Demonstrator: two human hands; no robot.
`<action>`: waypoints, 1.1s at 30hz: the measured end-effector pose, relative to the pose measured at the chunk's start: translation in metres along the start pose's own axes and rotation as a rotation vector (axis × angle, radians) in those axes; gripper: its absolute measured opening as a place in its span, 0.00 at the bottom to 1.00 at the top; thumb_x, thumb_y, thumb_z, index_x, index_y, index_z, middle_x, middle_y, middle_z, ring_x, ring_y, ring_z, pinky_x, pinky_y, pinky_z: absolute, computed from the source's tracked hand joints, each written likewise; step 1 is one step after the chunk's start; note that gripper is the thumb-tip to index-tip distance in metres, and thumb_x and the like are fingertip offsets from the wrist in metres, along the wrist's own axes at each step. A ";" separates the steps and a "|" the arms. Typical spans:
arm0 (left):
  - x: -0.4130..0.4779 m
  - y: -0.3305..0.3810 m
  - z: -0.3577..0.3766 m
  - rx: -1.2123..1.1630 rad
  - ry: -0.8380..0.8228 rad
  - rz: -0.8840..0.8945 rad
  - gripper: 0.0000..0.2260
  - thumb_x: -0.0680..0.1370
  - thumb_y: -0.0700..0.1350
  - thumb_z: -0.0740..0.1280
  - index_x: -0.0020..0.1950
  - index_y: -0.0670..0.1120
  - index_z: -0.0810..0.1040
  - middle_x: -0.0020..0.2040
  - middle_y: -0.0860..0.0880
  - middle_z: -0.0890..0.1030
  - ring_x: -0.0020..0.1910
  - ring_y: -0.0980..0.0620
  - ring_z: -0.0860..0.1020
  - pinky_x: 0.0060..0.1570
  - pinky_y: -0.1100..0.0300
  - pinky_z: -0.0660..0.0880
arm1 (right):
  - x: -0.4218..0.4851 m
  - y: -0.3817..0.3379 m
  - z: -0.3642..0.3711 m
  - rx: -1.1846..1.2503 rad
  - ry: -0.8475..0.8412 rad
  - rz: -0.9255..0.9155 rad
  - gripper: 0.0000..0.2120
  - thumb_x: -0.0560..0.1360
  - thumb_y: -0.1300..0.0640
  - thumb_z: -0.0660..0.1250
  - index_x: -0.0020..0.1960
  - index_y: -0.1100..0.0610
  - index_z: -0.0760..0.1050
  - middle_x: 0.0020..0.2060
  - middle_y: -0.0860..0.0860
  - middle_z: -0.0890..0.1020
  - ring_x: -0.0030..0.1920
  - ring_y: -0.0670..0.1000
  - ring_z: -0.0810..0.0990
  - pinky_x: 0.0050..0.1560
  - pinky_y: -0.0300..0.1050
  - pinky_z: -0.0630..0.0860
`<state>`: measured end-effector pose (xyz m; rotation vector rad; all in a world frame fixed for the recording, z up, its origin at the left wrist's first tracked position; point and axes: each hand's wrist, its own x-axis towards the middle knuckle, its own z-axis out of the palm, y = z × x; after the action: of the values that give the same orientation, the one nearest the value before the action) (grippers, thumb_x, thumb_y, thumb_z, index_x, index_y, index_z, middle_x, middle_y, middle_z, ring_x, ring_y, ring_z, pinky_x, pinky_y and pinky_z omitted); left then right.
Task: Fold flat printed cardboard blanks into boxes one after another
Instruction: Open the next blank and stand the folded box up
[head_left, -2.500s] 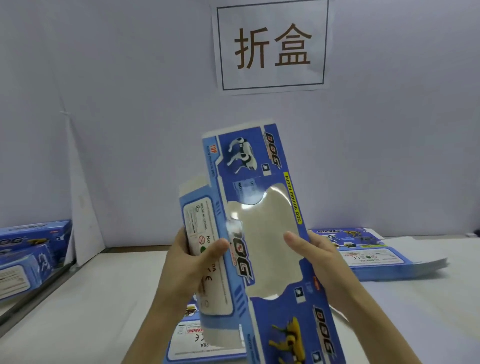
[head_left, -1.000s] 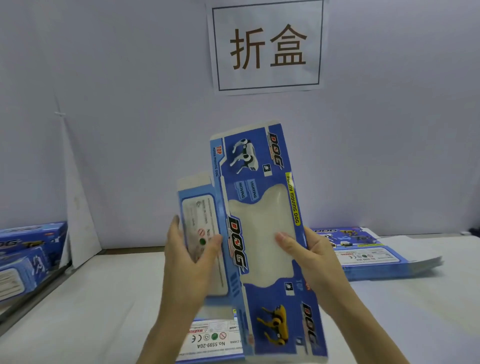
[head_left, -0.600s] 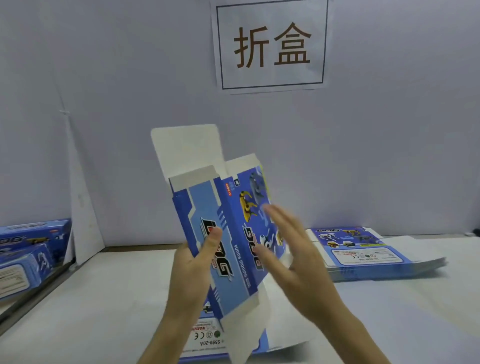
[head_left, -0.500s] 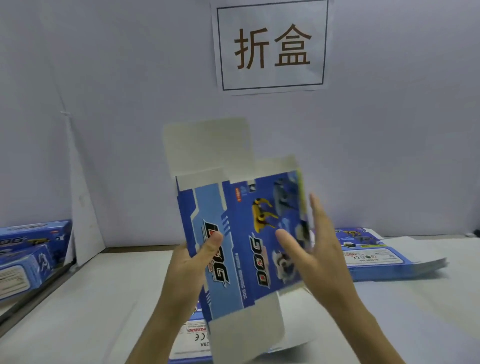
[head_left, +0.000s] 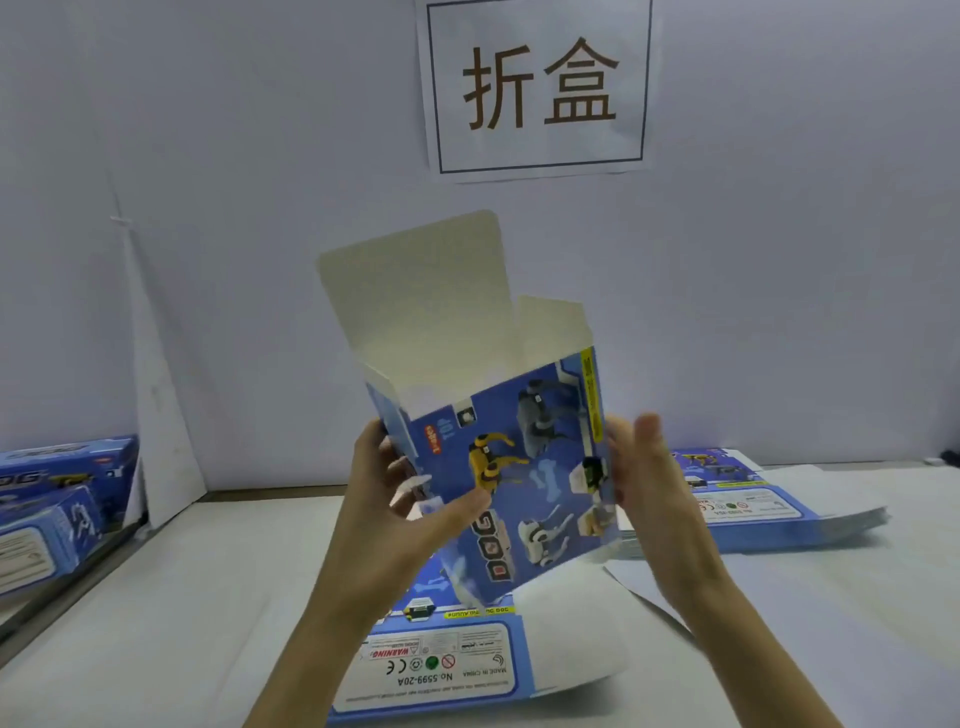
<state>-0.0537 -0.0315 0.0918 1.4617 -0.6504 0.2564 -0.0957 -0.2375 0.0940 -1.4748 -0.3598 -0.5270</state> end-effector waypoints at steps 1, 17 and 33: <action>-0.001 0.000 -0.005 0.046 -0.042 0.031 0.36 0.61 0.47 0.81 0.64 0.54 0.67 0.55 0.58 0.80 0.54 0.55 0.80 0.47 0.66 0.78 | 0.001 0.000 -0.004 0.036 -0.014 0.054 0.31 0.74 0.29 0.50 0.52 0.50 0.81 0.43 0.46 0.85 0.43 0.47 0.84 0.39 0.36 0.78; -0.006 0.008 -0.024 0.325 -0.285 0.081 0.44 0.62 0.44 0.80 0.71 0.56 0.61 0.60 0.62 0.76 0.61 0.55 0.76 0.49 0.63 0.79 | -0.003 -0.007 -0.022 0.545 -0.348 0.615 0.34 0.44 0.37 0.83 0.48 0.48 0.85 0.51 0.53 0.85 0.50 0.54 0.84 0.50 0.52 0.77; -0.013 0.019 -0.003 0.404 -0.365 0.130 0.39 0.61 0.51 0.79 0.67 0.63 0.64 0.60 0.64 0.76 0.59 0.56 0.78 0.51 0.59 0.80 | -0.005 -0.015 -0.029 0.314 -0.181 0.491 0.22 0.51 0.47 0.79 0.45 0.49 0.85 0.43 0.53 0.86 0.42 0.52 0.85 0.41 0.50 0.82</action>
<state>-0.0734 -0.0232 0.1003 1.8793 -1.0343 0.2314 -0.1103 -0.2654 0.1015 -1.2470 -0.1973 0.0565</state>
